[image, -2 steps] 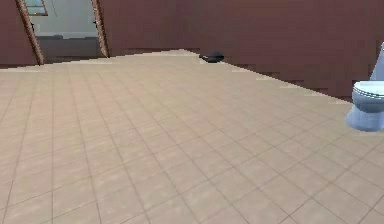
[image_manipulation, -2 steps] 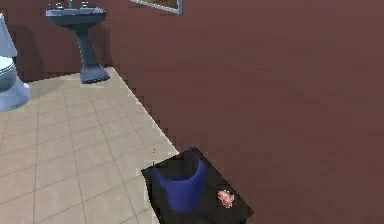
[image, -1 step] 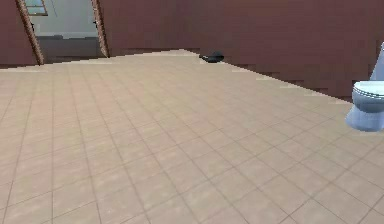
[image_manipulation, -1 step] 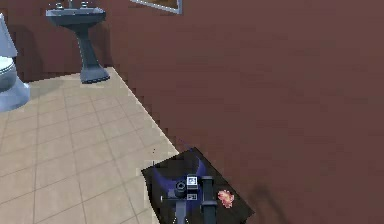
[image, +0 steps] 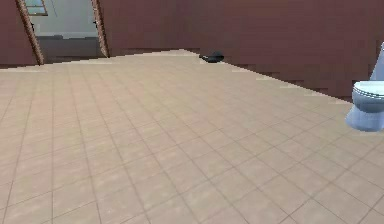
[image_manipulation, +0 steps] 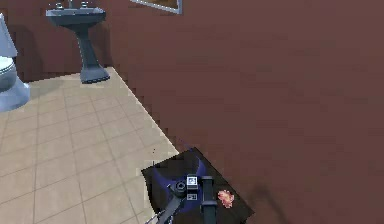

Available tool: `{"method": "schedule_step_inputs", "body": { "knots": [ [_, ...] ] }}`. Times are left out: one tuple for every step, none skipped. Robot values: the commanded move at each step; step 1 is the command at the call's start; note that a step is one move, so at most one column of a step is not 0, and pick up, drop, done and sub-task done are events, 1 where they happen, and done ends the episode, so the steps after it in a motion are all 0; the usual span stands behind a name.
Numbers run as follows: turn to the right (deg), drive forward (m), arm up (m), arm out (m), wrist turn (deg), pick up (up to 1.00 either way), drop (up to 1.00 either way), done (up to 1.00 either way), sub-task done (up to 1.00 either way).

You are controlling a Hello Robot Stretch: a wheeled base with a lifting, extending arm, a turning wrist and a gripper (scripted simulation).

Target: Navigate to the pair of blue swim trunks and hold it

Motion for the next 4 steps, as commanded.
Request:
{"method": "schedule_step_inputs", "body": {
  "knots": [
    [0.0, 0.0, 0.0, 0.0, 45.0, 0.0, 0.0, 0.0, 0.0],
    [0.0, 0.0, 0.0, 0.0, 45.0, 0.0, 0.0, 0.0, 0.0],
    [0.0, 0.0, 0.0, 0.0, 39.0, 0.0, 0.0, 0.0, 0.0],
    [0.0, 0.0, -0.3, 0.0, 0.0, 0.0, 0.0, 0.0, 0.0]
  ]
}}
